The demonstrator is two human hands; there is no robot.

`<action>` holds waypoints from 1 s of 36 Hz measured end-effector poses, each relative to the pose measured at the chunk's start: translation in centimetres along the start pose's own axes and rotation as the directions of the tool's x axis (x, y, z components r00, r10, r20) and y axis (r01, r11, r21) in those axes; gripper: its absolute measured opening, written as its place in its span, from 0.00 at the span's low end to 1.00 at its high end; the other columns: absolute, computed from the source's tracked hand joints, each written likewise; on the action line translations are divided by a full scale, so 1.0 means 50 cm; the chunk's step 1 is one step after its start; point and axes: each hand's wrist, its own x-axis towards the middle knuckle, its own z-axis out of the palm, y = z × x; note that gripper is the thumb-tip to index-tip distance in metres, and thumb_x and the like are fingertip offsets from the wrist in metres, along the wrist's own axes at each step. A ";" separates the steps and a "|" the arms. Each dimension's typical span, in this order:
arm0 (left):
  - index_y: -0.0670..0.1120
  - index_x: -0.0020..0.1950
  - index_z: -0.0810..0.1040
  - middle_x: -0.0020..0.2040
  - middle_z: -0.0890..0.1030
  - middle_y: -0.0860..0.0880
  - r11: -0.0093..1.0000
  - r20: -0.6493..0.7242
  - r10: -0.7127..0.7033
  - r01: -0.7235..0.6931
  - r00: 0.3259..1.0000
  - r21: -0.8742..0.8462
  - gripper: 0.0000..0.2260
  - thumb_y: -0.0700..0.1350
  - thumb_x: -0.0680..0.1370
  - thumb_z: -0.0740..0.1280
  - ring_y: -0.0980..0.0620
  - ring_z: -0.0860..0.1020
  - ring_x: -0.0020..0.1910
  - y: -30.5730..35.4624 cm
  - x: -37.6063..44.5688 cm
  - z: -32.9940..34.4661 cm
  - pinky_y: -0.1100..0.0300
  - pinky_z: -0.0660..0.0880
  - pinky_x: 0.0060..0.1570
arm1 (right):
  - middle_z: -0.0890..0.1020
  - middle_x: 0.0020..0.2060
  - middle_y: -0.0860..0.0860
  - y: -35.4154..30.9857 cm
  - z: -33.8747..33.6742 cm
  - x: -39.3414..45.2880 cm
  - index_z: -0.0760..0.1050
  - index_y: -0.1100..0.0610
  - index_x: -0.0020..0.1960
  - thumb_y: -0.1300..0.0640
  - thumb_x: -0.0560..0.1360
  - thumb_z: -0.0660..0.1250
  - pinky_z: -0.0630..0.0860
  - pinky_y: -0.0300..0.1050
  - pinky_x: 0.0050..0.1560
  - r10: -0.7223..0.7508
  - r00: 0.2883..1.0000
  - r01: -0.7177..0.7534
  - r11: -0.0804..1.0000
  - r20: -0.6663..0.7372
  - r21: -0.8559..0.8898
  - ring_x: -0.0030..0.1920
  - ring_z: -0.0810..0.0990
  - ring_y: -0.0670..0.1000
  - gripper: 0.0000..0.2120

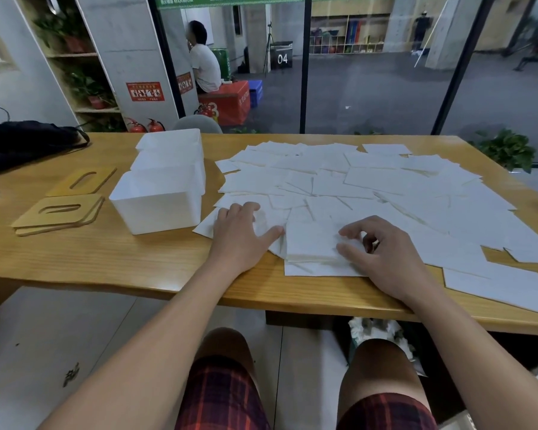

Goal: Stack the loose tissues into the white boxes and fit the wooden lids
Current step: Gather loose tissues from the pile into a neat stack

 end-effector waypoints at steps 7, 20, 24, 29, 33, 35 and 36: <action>0.54 0.65 0.80 0.50 0.79 0.57 0.997 -0.004 0.061 -0.061 0.998 -0.046 0.20 0.66 0.81 0.70 0.52 0.72 0.58 0.002 -0.014 -0.001 0.48 0.73 0.63 | 0.82 0.56 0.36 0.003 0.002 0.000 0.83 0.38 0.54 0.42 0.77 0.77 0.73 0.39 0.47 -0.006 1.000 0.006 1.000 -0.012 0.002 0.48 0.80 0.45 0.06; 0.57 0.60 0.82 0.48 0.83 0.57 0.934 0.052 0.107 -0.082 0.993 -0.348 0.09 0.56 0.82 0.75 0.61 0.80 0.41 0.008 -0.012 -0.019 0.66 0.72 0.42 | 0.82 0.55 0.36 -0.002 0.001 -0.001 0.83 0.38 0.53 0.42 0.77 0.77 0.74 0.39 0.49 -0.011 1.000 0.012 1.000 0.006 -0.013 0.50 0.80 0.43 0.06; 0.54 0.67 0.81 0.55 0.82 0.55 0.967 0.099 0.072 -0.045 0.993 -0.252 0.15 0.59 0.83 0.72 0.58 0.82 0.46 0.013 -0.008 -0.020 0.58 0.75 0.50 | 0.82 0.55 0.36 -0.001 0.001 0.000 0.83 0.38 0.53 0.42 0.77 0.76 0.73 0.40 0.49 -0.005 1.000 0.005 1.000 0.011 -0.014 0.50 0.80 0.43 0.06; 0.53 0.51 0.83 0.45 0.83 0.58 0.967 0.066 0.103 -0.085 0.992 -0.240 0.07 0.54 0.85 0.70 0.61 0.80 0.43 0.017 -0.005 -0.021 0.60 0.72 0.44 | 0.82 0.55 0.36 -0.002 0.001 0.000 0.83 0.38 0.52 0.42 0.77 0.76 0.73 0.40 0.49 0.002 1.000 -0.002 1.000 0.016 -0.012 0.50 0.80 0.42 0.05; 0.53 0.51 0.81 0.44 0.81 0.58 0.959 0.000 0.072 -0.069 0.997 -0.274 0.06 0.51 0.86 0.68 0.62 0.77 0.45 0.010 0.003 -0.030 0.62 0.69 0.41 | 0.82 0.54 0.37 -0.003 0.001 0.001 0.83 0.39 0.53 0.43 0.77 0.77 0.74 0.40 0.49 0.000 1.000 0.000 1.000 0.013 -0.024 0.49 0.80 0.43 0.06; 0.53 0.50 0.79 0.45 0.81 0.57 0.953 -0.039 0.046 -0.055 0.998 -0.297 0.06 0.50 0.87 0.66 0.60 0.78 0.46 0.001 0.010 -0.039 0.62 0.72 0.42 | 0.82 0.54 0.36 -0.003 0.002 0.001 0.83 0.38 0.53 0.43 0.77 0.77 0.74 0.40 0.49 0.002 1.000 -0.002 1.000 0.013 -0.029 0.49 0.80 0.44 0.06; 0.54 0.51 0.78 0.46 0.81 0.56 0.948 -0.061 0.026 -0.044 0.998 -0.314 0.07 0.49 0.87 0.65 0.60 0.80 0.45 -0.005 0.014 -0.046 0.64 0.74 0.40 | 0.82 0.55 0.36 -0.003 0.002 0.001 0.83 0.38 0.53 0.43 0.77 0.77 0.73 0.40 0.49 0.003 1.000 -0.002 0.999 0.013 -0.032 0.49 0.80 0.43 0.06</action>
